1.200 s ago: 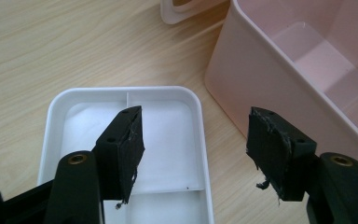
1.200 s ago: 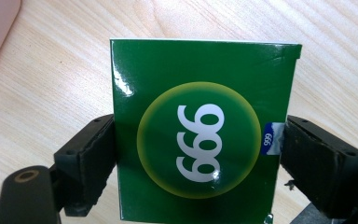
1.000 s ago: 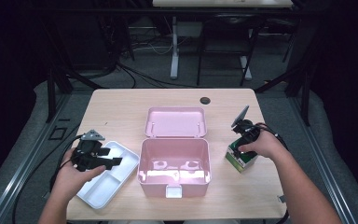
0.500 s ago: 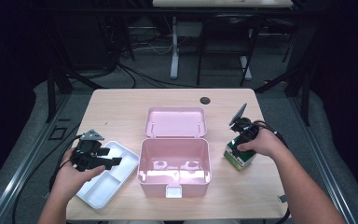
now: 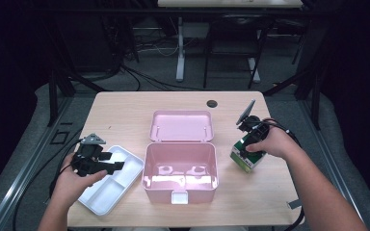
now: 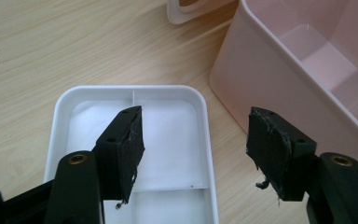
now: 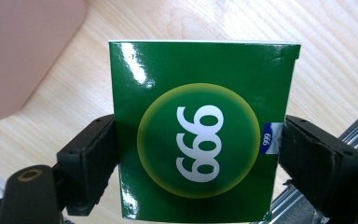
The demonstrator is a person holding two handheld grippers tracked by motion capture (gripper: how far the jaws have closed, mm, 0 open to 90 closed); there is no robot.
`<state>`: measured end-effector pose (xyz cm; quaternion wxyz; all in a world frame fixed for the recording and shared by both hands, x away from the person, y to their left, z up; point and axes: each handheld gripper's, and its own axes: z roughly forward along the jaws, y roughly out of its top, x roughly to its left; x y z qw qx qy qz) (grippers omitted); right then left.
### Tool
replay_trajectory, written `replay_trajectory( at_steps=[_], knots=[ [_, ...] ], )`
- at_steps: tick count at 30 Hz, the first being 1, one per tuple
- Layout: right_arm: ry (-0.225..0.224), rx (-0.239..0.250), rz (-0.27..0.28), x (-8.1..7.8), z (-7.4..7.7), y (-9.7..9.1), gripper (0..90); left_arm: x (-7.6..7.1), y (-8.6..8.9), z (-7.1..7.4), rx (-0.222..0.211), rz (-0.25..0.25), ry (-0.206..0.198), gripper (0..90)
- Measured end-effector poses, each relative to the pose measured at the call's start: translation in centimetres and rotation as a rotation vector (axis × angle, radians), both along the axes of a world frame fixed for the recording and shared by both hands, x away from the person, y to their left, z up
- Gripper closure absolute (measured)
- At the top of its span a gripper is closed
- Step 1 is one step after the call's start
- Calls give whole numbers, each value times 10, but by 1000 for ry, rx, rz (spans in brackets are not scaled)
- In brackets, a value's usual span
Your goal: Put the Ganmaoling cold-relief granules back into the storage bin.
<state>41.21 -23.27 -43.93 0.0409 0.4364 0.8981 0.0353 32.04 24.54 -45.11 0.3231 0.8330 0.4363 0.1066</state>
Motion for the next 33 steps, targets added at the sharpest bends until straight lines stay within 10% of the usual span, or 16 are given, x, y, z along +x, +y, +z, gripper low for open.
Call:
replay_trajectory(
  at_steps=[33],
  knots=[
    [10, -21, 136, -22, 65, 27, 155, 0, 0, -1, -1, -3, 6, 368]
  ],
)
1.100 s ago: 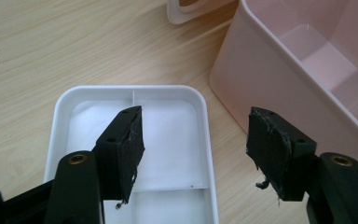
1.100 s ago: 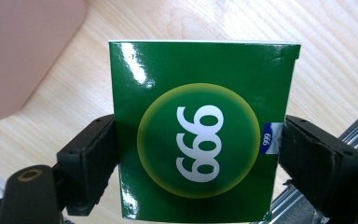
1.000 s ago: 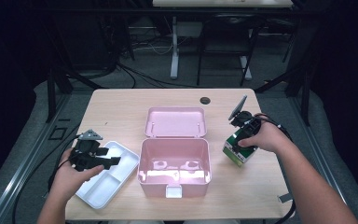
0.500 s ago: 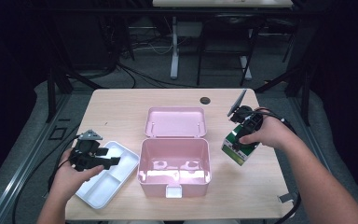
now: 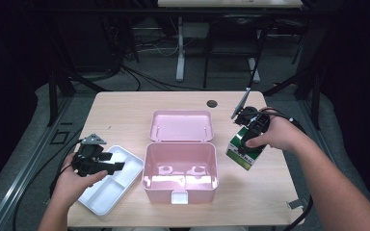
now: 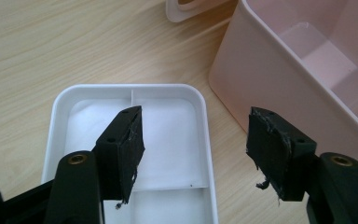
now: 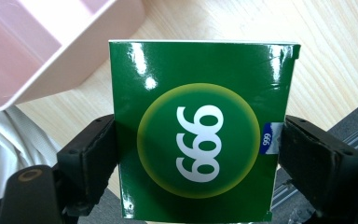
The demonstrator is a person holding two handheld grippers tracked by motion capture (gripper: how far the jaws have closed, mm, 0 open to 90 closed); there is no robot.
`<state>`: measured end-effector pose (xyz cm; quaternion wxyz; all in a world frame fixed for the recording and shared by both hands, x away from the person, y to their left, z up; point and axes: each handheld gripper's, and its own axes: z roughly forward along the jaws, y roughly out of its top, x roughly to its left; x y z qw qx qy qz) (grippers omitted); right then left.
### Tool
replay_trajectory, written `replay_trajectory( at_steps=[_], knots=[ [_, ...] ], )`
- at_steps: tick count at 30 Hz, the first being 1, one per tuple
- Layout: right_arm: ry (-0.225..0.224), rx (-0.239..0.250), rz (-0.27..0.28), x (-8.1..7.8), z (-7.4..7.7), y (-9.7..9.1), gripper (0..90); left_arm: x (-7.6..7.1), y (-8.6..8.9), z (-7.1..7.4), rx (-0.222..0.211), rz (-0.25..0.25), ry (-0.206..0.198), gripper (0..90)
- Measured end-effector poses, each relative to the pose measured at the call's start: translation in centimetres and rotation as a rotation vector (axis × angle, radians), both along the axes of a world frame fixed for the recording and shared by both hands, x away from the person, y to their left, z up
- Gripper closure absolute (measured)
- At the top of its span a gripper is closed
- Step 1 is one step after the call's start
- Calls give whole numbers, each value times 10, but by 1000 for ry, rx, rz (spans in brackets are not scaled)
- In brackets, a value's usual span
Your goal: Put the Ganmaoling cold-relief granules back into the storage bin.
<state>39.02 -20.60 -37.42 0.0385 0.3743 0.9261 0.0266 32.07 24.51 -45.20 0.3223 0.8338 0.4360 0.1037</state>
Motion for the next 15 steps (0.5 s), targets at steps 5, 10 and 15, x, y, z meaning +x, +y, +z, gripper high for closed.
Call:
replay_trajectory(
  at_steps=[5, 10, 15],
  knots=[
    [-20, 12, 22, -2, 3, 5, 155, 0, 1, 0, -1, 1, -2, 368],
    [-18, 22, 37, -4, 8, 9, 156, -1, 1, 1, -2, 2, -3, 368],
    [-32, 43, 92, -7, 14, 17, 156, 0, 0, 1, 0, -1, -2, 368]
  ],
)
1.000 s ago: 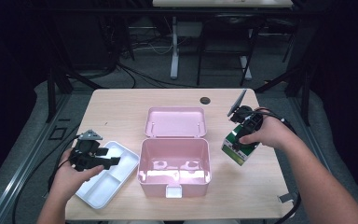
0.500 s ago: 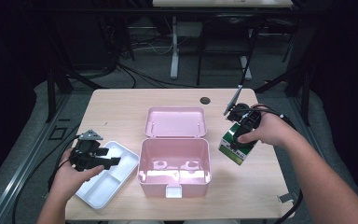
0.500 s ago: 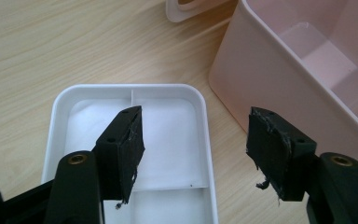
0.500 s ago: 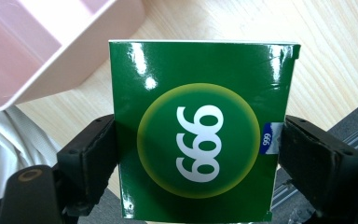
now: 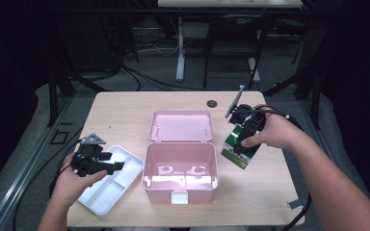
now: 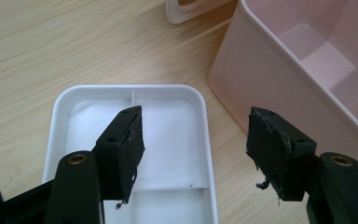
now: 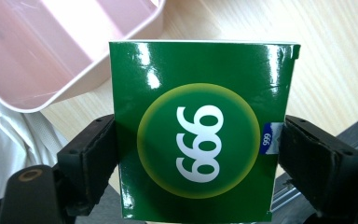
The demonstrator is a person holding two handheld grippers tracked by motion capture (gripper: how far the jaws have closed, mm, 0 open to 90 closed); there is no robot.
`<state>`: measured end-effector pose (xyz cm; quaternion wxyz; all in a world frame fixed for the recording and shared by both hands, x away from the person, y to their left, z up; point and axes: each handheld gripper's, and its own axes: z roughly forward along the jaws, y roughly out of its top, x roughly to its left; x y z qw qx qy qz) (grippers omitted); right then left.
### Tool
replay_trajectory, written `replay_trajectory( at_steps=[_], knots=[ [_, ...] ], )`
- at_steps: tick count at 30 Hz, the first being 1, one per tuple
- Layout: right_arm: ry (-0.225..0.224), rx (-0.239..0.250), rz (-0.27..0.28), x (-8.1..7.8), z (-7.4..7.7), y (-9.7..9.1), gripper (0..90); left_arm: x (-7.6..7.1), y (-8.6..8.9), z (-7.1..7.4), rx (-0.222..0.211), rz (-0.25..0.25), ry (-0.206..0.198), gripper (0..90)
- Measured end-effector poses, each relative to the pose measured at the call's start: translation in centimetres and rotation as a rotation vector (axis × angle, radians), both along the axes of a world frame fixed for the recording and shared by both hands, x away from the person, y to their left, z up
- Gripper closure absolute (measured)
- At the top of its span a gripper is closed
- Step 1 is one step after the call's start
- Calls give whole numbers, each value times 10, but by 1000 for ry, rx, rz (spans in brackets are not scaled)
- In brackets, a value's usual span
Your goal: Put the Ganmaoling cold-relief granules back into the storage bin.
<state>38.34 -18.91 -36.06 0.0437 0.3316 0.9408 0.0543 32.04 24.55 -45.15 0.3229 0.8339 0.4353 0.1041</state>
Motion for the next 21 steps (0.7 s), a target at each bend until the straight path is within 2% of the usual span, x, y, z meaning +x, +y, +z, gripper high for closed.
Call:
replay_trajectory(
  at_steps=[1, 4, 6, 7, 14, 16, 19, 21],
  knots=[
    [-19, -23, 19, -2, 2, 3, 157, 0, 0, 0, 0, -2, 0, 368],
    [-25, -38, 83, -5, 6, 8, 157, 0, -1, -1, 1, -4, 2, 368],
    [-35, -16, 114, -7, 6, 10, 157, 0, -1, -1, 7, -8, 3, 368],
    [-35, -40, 140, -9, 8, 11, 157, 0, -2, -1, 7, -8, 3, 368],
    [-71, -65, 358, -22, 9, 23, 157, 0, -2, -1, 2, -7, 1, 368],
    [-69, -54, 422, -25, 8, 26, 157, 1, -2, -1, 3, -8, 3, 368],
    [-45, -48, 472, -29, 9, 30, 158, 1, -2, -1, 5, -7, 3, 368],
    [-49, -56, 500, -31, 10, 33, 158, 1, -2, -1, 6, -7, 3, 368]
  ],
)
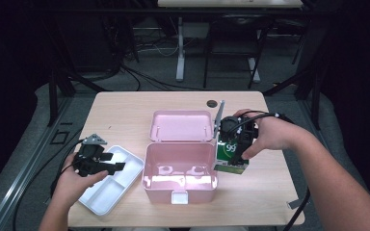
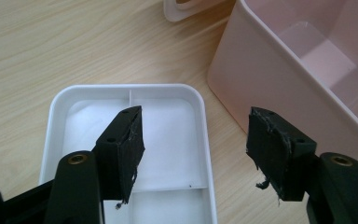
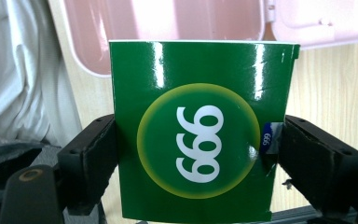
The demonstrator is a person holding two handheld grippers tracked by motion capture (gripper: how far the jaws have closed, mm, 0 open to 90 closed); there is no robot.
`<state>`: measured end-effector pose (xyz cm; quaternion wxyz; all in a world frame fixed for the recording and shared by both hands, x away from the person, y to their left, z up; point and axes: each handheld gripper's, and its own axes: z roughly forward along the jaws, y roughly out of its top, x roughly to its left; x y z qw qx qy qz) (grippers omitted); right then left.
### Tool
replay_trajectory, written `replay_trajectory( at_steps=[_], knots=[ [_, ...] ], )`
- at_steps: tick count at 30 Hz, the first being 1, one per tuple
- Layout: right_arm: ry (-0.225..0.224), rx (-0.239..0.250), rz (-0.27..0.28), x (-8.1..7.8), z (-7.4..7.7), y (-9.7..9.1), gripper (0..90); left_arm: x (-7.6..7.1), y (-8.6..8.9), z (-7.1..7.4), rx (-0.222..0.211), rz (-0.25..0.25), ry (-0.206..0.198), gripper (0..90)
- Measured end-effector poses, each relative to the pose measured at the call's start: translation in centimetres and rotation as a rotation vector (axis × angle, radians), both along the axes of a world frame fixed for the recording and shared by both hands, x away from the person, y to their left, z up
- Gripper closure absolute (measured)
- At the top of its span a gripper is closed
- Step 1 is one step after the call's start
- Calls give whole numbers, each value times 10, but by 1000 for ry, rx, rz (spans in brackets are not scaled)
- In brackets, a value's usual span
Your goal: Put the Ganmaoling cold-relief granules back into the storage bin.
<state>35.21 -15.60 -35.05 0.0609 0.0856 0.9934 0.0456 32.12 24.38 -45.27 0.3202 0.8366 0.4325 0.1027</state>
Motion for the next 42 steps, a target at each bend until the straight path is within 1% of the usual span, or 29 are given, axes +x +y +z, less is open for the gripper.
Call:
replay_trajectory(
  at_steps=[1, 6, 12, 15, 17, 19, 22, 26, 28, 34, 35, 36, 37, 38, 39, 42],
  knots=[
    [12, -3, 7, -1, 0, 1, 158, 0, 0, 0, 0, -1, 0, 368],
    [16, -28, 33, -2, 0, 8, 158, 0, 0, 0, -2, 0, -2, 368],
    [37, -30, 55, -4, 1, 17, 158, 0, 0, 0, -1, 0, -1, 368],
    [30, -41, 66, -4, 3, 23, 159, 0, 0, 0, -1, 0, -2, 368],
    [33, -32, 66, -3, 4, 27, 158, 0, -1, 0, -2, -1, -2, 368],
    [28, -31, 77, -3, 5, 32, 158, 0, -1, 0, -3, -1, -1, 368],
    [29, -38, 89, -3, 6, 40, 158, 0, -1, 0, -2, -3, 1, 368],
    [28, -29, 107, -3, 7, 52, 158, 0, 0, 0, -4, -1, -2, 368],
    [26, -33, 115, -3, 7, 59, 158, 0, 0, 0, -3, -2, 0, 368],
    [26, -41, 143, -3, 2, 75, 158, 0, 1, 0, -5, -2, 2, 368],
    [27, -50, 144, -3, 2, 76, 158, 0, 1, 1, -5, -2, 2, 368],
    [30, -43, 143, -3, 1, 77, 158, 0, 1, 1, -5, -2, 2, 368],
    [23, -42, 153, -3, 0, 78, 157, 0, 1, 1, -6, -1, 1, 368],
    [28, -46, 149, -4, 0, 80, 157, 0, 1, 1, -6, -2, 1, 368],
    [30, -40, 149, -4, -1, 81, 158, 0, 1, 1, -5, -2, 1, 368],
    [29, -49, 158, -4, -3, 83, 157, 0, 0, 0, -2, -4, 1, 368]
  ],
)
